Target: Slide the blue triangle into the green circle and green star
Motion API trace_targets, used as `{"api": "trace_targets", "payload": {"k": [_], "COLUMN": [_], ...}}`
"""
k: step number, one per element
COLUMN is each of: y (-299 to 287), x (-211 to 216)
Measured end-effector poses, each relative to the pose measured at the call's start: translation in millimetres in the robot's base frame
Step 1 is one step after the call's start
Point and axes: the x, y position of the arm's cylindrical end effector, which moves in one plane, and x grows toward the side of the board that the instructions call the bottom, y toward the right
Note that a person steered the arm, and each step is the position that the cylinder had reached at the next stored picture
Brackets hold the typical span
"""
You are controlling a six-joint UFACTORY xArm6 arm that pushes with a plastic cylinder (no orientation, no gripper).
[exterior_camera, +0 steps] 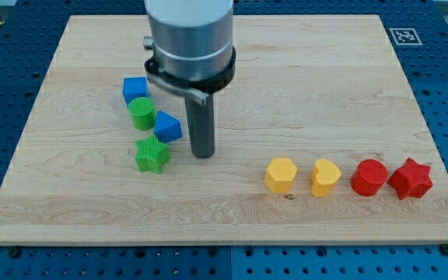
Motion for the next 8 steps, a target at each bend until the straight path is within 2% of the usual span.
{"api": "trace_targets", "payload": {"k": [1, 2, 5, 8], "y": [0, -1, -45, -57], "x": [-22, -23, -23, -9]}}
